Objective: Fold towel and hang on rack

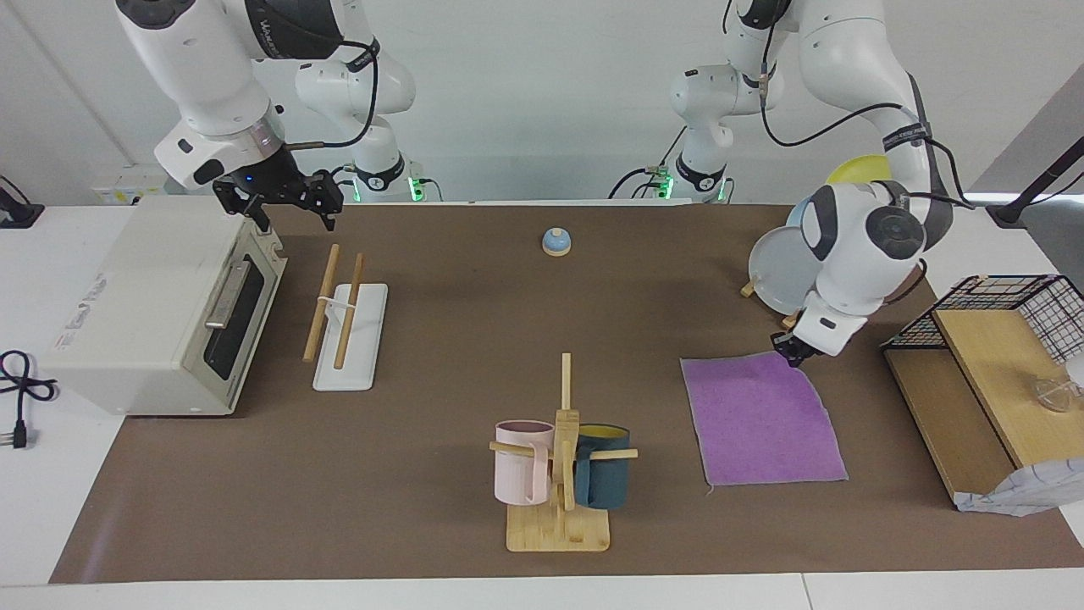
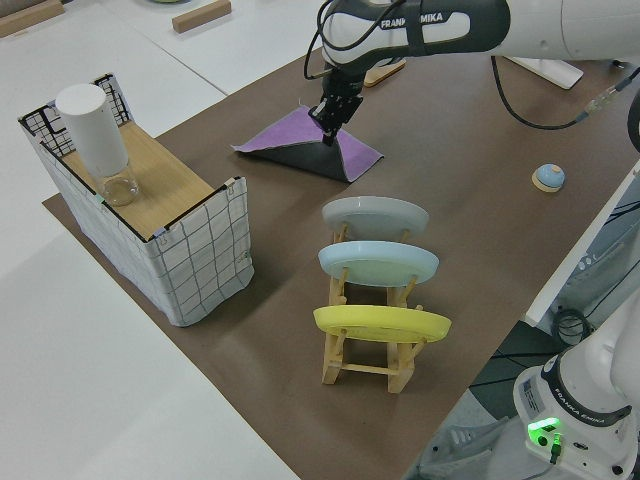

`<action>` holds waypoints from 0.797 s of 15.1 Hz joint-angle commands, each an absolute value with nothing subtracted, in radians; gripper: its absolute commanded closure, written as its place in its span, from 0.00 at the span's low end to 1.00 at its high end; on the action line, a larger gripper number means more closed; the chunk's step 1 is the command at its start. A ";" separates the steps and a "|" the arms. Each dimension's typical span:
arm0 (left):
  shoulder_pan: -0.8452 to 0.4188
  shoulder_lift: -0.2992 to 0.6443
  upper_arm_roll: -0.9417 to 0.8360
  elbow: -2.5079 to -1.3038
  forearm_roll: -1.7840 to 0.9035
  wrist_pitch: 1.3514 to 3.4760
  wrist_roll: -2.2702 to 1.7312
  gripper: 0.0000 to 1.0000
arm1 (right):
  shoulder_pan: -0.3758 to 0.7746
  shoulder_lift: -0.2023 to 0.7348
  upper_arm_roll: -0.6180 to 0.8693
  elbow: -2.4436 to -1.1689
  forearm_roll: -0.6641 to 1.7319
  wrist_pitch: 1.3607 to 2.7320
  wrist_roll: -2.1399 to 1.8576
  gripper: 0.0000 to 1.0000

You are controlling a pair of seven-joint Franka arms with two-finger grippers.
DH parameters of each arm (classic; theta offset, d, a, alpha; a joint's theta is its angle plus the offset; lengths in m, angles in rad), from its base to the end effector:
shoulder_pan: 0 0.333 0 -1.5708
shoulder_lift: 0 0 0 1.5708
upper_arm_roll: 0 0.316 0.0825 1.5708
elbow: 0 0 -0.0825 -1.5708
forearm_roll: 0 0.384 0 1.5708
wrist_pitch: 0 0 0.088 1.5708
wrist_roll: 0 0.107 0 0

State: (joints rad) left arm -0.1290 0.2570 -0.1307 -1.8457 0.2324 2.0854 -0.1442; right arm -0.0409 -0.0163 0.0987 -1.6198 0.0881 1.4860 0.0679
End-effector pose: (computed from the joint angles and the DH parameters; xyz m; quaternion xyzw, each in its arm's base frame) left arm 0.6029 -0.1437 0.3875 -0.9900 0.1132 -0.0102 0.0837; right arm 0.5372 0.0416 0.6040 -0.9973 0.0039 0.0613 0.0395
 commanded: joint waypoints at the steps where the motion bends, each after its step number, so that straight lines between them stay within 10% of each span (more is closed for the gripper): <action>1: -0.279 0.224 -0.115 -1.954 0.384 2.109 -0.153 1.00 | -0.063 -0.046 0.098 -1.676 0.211 1.546 0.113 0.00; 12: -0.336 0.291 -0.120 -1.974 0.428 2.220 -0.291 1.00 | -0.015 -0.153 0.098 -1.923 0.520 1.759 0.287 0.00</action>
State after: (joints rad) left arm -0.3393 0.2971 -0.1166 -1.9796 0.4267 2.2027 -0.2667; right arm -0.0226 -0.1178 0.0975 -1.8666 0.4944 1.7204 0.2711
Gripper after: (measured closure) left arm 0.982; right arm 0.000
